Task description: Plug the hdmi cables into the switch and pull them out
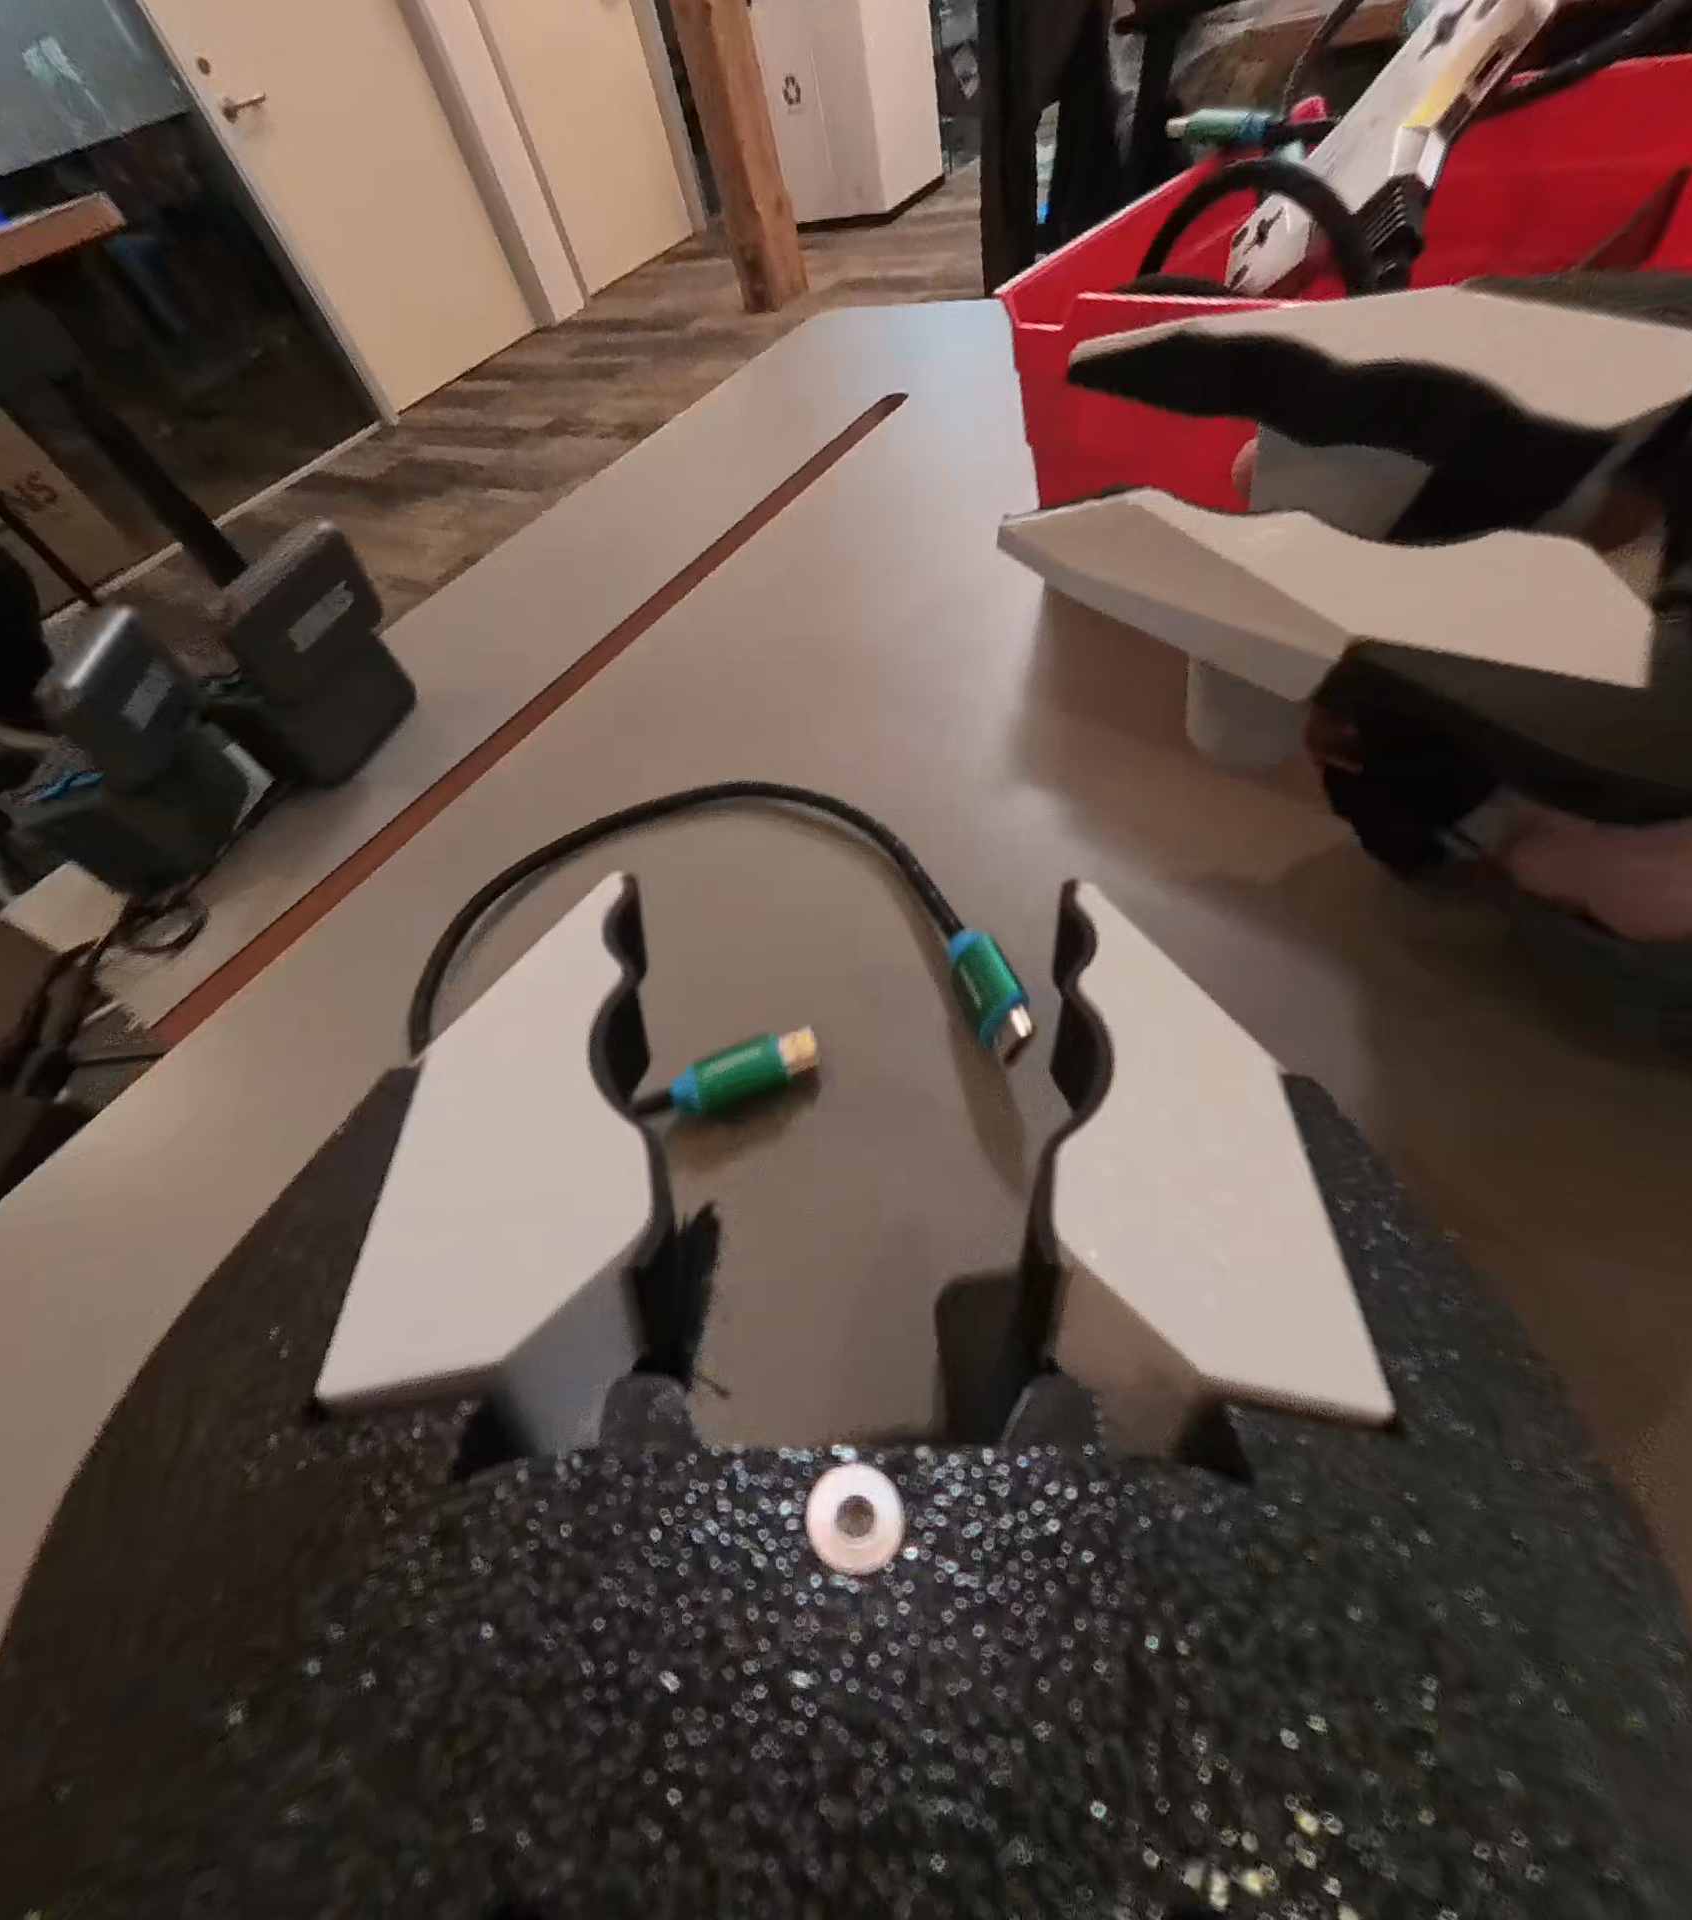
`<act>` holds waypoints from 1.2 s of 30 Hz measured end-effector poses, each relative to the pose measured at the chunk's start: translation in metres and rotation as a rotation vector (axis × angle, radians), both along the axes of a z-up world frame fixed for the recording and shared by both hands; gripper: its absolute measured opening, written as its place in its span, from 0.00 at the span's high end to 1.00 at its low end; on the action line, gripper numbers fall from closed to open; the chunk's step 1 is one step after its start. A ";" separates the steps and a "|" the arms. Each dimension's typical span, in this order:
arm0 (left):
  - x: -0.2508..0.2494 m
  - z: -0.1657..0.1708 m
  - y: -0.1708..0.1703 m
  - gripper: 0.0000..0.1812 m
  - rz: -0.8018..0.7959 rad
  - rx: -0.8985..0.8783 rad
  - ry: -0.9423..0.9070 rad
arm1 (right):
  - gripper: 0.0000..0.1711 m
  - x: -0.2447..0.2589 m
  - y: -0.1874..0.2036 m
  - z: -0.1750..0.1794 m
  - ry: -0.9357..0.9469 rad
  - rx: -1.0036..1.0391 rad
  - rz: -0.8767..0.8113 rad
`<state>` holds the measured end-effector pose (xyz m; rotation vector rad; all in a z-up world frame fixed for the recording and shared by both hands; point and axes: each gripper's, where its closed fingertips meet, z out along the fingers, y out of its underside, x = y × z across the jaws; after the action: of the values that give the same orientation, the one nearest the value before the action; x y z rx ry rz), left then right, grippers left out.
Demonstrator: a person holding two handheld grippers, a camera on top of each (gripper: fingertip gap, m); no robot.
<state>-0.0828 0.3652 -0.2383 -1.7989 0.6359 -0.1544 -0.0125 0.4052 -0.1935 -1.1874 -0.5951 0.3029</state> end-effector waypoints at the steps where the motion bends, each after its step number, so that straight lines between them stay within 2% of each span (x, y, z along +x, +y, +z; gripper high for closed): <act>1: -0.009 0.003 -0.011 0.56 0.013 0.004 0.007 | 0.79 -0.001 -0.001 0.000 -0.008 0.008 0.004; 7: -0.060 0.014 -0.076 0.60 0.112 0.153 0.018 | 0.82 -0.038 -0.031 -0.008 -0.219 0.110 0.149; 10: -0.075 0.011 -0.092 0.64 0.179 0.238 -0.004 | 0.84 -0.051 -0.042 -0.020 -0.357 0.141 0.160; 12: -0.077 0.008 -0.093 0.63 0.197 0.232 -0.029 | 0.83 -0.057 -0.048 -0.028 -0.398 0.108 0.202; 15: -0.082 0.020 -0.093 0.64 0.229 0.305 -0.063 | 0.75 -0.069 -0.063 -0.049 -0.411 -0.146 0.387; 18: -0.087 0.031 -0.097 0.65 0.252 0.377 -0.054 | 0.61 -0.079 -0.093 -0.073 -0.438 -0.483 0.596; 20: -0.086 0.040 -0.101 0.69 0.253 0.433 -0.040 | 0.51 -0.084 -0.113 -0.087 -0.491 -0.618 0.657; 25: -0.081 0.047 -0.105 0.70 0.248 0.477 0.030 | 0.49 -0.091 -0.141 -0.121 -0.695 -0.684 0.615; 31: -0.062 0.035 -0.106 0.67 0.112 0.421 0.096 | 0.50 -0.091 -0.138 -0.128 -0.699 -0.703 0.552; 34: -0.059 0.022 -0.104 0.67 0.043 0.380 0.117 | 0.60 -0.089 -0.135 -0.129 -0.685 -0.724 0.558; 36: -0.057 0.013 -0.104 0.66 0.009 0.347 0.140 | 0.60 -0.087 -0.134 -0.129 -0.684 -0.732 0.569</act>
<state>-0.1402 0.2617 -0.2253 -1.4844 0.7074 0.0853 -0.0992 0.2715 -0.3223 -1.8277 -1.5165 0.6376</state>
